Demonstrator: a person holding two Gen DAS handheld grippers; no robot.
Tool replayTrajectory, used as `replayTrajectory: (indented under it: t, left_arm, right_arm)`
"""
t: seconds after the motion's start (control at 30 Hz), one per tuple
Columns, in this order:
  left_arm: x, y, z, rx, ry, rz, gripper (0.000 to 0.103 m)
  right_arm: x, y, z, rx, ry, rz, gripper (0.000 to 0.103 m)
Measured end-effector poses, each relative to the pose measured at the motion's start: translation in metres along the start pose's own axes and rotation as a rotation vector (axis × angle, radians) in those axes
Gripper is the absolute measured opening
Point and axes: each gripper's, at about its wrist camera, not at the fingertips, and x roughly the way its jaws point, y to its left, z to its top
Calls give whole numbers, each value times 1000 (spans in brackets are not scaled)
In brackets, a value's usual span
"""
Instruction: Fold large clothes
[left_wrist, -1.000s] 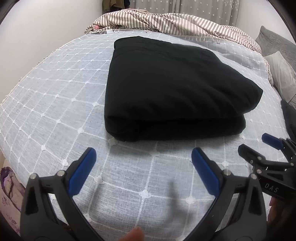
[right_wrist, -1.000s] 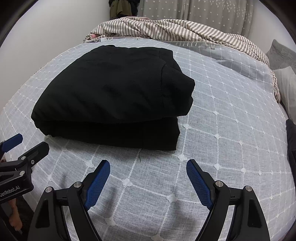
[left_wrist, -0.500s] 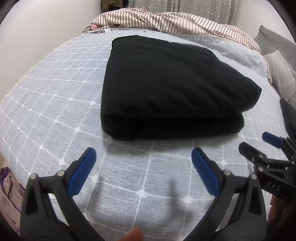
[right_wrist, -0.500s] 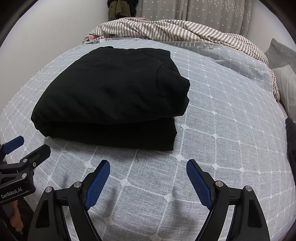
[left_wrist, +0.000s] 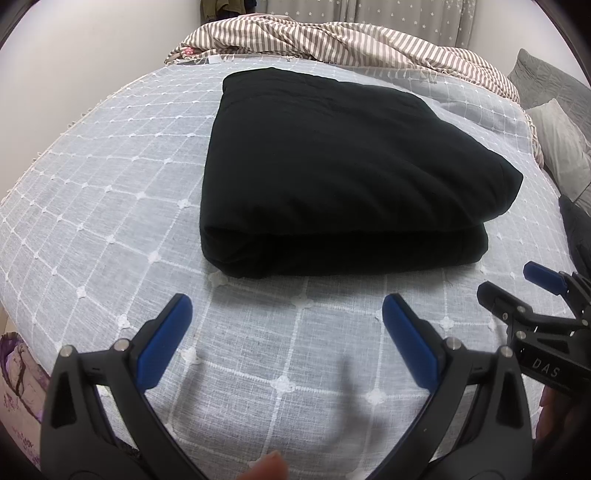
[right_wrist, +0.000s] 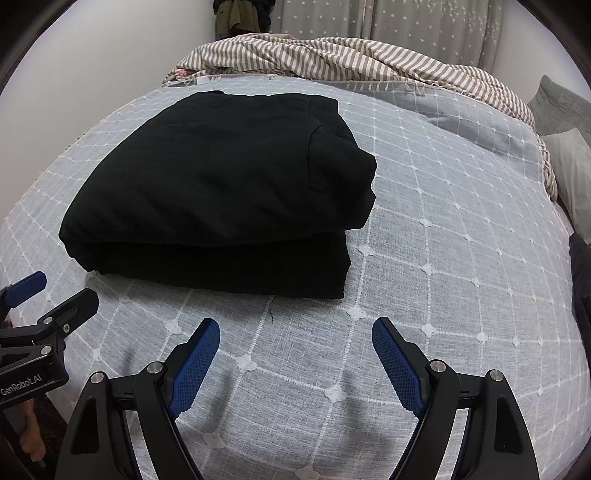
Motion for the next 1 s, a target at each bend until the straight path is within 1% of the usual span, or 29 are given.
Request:
replayTrajectory:
  t: [0.87,1.0]
  left_arm:
    - [1,0,-1,4,4,-1,102]
    - [1,1,-1,-4,0,-13,102]
  right_arm:
    - [0,0,0,1,0,-1,86]
    - [1,1,1,3,2,-2,86]
